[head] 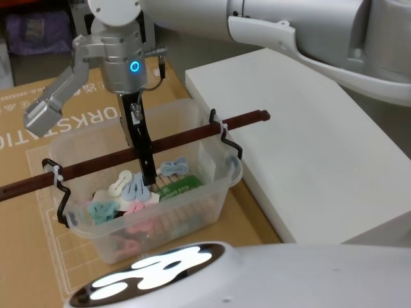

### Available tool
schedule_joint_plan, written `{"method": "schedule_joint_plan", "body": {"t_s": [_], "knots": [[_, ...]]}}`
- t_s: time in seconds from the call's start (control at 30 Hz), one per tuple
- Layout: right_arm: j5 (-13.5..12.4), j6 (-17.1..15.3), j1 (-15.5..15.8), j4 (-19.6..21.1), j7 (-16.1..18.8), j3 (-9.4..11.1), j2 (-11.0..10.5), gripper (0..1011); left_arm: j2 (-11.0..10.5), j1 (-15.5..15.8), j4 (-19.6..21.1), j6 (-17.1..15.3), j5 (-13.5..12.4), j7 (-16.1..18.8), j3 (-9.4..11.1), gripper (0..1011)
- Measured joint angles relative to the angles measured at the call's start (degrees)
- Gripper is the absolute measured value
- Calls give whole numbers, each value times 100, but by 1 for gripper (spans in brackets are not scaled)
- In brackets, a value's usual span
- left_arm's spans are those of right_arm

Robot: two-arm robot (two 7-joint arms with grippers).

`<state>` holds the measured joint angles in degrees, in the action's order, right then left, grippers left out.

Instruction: Use one hand to grasp the basket and place it at the designated location.

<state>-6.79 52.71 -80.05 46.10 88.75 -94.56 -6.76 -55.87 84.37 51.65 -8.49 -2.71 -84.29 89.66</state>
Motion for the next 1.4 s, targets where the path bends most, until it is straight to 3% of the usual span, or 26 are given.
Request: {"method": "schedule_joint_plan", "body": {"t_s": [0.13,0.67,1.23,1.4], "knots": [[1,-2,0,0,0,0,0,1001,0,0,0,0,0,0,0,0],[64,17,-7,12,-60,1,-16,1000,0,0,0,0,0,0,0,0],[369,-255,-349,545,-214,22,-412,1000,0,0,0,0,0,0,0,0],[248,-264,-405,685,-126,3,-498,1000,0,0,-1,0,0,0,0,0]]}}
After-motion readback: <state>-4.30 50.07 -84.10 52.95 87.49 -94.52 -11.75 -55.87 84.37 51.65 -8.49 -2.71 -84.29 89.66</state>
